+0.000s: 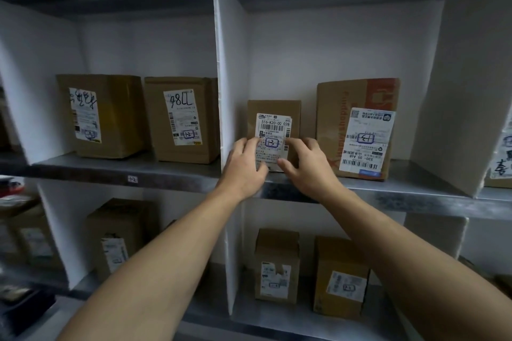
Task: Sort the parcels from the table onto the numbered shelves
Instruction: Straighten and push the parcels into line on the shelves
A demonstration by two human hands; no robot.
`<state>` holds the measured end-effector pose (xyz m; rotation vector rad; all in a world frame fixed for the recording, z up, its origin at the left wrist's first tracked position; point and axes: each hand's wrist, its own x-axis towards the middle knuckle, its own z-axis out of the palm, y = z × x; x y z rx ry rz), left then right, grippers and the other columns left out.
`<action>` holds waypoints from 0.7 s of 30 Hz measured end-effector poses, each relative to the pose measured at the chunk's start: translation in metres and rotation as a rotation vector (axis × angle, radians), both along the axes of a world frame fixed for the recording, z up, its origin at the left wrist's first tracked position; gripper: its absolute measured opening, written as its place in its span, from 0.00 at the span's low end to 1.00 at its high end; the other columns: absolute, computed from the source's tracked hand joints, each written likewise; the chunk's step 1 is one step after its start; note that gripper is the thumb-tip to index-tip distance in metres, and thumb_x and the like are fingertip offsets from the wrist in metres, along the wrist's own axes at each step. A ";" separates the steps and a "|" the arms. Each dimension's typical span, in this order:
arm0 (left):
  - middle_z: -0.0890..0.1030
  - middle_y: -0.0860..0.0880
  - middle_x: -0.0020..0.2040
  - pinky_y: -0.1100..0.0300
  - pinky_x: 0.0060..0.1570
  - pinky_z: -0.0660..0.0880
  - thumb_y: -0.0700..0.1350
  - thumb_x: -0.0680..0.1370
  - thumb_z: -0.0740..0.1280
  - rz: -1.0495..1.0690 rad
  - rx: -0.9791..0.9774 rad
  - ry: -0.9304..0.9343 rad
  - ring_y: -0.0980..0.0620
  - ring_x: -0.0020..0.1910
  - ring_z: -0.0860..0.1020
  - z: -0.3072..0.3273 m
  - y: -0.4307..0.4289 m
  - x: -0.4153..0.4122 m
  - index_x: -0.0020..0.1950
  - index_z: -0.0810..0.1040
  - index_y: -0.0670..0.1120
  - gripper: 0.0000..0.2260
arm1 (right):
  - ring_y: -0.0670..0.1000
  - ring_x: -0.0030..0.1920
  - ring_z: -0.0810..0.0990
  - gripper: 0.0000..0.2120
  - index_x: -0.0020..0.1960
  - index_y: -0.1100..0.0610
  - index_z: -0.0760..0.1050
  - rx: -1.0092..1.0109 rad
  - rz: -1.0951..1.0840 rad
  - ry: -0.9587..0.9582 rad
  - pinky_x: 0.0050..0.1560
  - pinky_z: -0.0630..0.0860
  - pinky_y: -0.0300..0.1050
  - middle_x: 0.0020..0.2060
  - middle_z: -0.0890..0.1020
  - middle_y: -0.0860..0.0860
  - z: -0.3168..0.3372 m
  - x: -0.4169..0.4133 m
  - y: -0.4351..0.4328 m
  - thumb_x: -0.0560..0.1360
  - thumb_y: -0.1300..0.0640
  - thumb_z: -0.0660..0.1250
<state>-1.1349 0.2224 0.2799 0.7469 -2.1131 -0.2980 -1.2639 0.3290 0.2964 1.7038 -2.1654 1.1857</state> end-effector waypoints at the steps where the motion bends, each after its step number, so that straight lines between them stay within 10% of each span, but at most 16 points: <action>1: 0.65 0.47 0.71 0.56 0.66 0.65 0.45 0.77 0.66 0.002 0.003 0.000 0.49 0.69 0.66 0.000 0.000 0.000 0.75 0.63 0.48 0.26 | 0.57 0.72 0.68 0.27 0.76 0.52 0.64 0.007 0.001 0.007 0.70 0.68 0.51 0.74 0.65 0.57 0.000 -0.001 0.000 0.80 0.49 0.66; 21: 0.70 0.49 0.68 0.56 0.66 0.69 0.44 0.79 0.65 -0.130 -0.139 0.077 0.51 0.68 0.68 -0.003 0.031 0.010 0.71 0.69 0.46 0.20 | 0.52 0.65 0.73 0.19 0.70 0.54 0.71 -0.096 -0.134 0.190 0.60 0.72 0.46 0.67 0.73 0.51 -0.011 -0.007 0.054 0.81 0.51 0.65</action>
